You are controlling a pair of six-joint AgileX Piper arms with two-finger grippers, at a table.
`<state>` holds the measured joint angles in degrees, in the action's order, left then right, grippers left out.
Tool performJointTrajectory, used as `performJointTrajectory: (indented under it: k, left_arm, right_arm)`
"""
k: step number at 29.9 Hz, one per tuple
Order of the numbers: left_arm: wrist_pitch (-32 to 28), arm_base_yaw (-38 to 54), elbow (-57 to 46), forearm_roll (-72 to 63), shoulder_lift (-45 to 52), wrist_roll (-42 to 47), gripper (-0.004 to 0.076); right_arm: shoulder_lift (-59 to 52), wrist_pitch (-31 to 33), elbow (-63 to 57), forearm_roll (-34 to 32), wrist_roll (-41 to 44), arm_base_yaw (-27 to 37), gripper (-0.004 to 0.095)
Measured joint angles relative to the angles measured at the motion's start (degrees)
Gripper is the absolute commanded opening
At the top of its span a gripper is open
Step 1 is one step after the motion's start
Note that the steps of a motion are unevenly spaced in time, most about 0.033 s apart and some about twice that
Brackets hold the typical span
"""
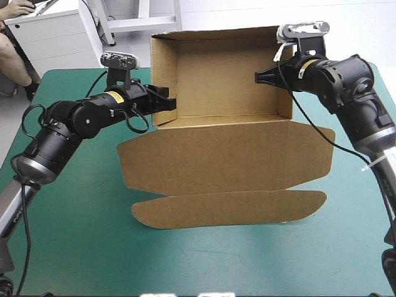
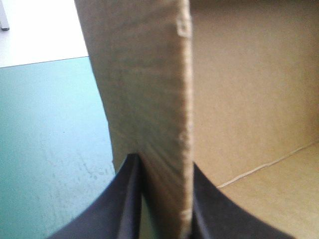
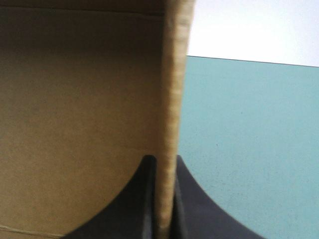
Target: Fold the box
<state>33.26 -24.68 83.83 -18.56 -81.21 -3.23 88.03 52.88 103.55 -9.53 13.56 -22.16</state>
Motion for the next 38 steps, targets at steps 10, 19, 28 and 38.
performJointTrajectory:
  k: [10, 19, 28, 38]
  left_arm:
    - [6.7, 0.0, 0.3, 3.0, -2.3, 1.2, -0.0008]
    - [20.1, -0.1, 0.3, 6.4, -10.7, 3.2, -0.0008]
    - [24.3, -0.1, 0.4, 8.1, -15.2, 3.7, -0.0008]
    - [27.1, -0.4, 0.4, 13.2, -16.5, 4.7, -0.0008]
  right_arm:
    - [1.4, 7.1, 0.1, 1.6, 0.3, 0.0, -0.0019]
    - [9.9, 17.6, 0.0, 5.5, -0.9, -0.1, -0.0020]
    - [15.3, 18.4, -0.1, 7.4, -2.3, -0.1, -0.0020]
    - [20.7, 18.5, -0.1, 10.7, -2.3, -0.1, -0.0020]
